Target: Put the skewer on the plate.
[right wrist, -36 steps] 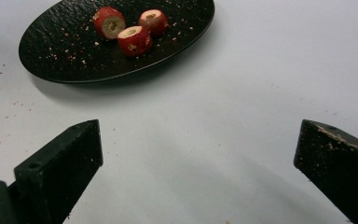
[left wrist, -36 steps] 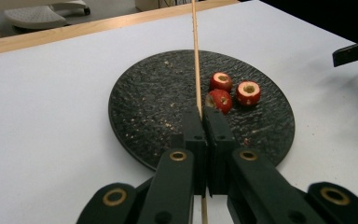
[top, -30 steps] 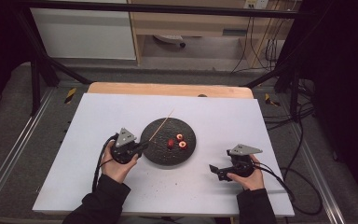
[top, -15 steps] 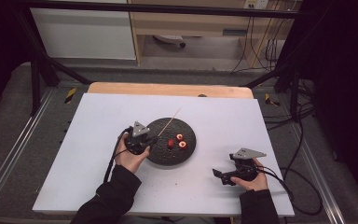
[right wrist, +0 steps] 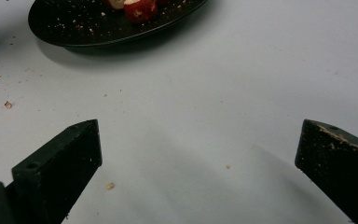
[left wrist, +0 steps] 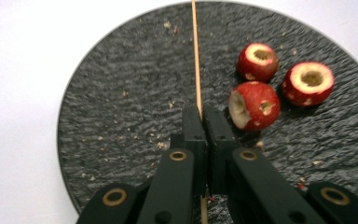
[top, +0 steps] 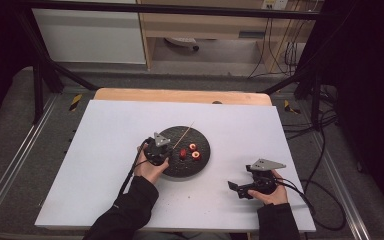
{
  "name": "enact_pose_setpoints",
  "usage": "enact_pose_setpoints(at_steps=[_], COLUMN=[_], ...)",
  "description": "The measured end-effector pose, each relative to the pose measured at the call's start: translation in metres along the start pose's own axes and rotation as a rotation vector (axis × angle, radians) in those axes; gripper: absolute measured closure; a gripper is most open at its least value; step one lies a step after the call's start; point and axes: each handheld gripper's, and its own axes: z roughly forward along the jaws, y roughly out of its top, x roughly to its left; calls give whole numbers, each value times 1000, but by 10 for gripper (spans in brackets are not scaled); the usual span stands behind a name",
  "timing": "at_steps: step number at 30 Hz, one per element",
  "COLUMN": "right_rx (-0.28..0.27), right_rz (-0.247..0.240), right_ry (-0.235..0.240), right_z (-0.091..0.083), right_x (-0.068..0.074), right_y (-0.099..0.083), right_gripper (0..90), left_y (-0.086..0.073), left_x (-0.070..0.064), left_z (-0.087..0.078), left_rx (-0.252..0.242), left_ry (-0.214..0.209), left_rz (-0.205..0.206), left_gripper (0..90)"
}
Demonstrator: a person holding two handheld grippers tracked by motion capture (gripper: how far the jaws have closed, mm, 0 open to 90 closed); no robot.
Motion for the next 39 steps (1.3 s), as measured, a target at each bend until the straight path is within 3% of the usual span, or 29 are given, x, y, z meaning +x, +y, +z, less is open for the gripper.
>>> enact_pose_setpoints(at_steps=[8,13,21,24,28,35,39], right_rx=[3,6,1,2,3,9,13], right_rz=[-6,0,3,5,7,8,13], right_ry=[-3,-2,-6,-4,-1,-3,-4], right_z=[1,2,1,1,1,2,2], right_x=[0,0,0,0,1,1,2], right_y=[-1,-1,-1,-1,-1,-1,-2], right_gripper=[12,12,12,12,12,12,11], left_y=[-3,-4,-10,-17,-31,-60,-78], left_x=[-2,1,14,24,38,59,67], left_z=[7,2,-27,-39,-56,-81,-89], left_rx=[13,10,-41,-43,-59,-82,-92], left_ry=[3,-17,-78,-97,-121,-109,-93], left_rz=[1,1,39,67,73,72,79], left_gripper=[882,850,548,445,330,151,105])
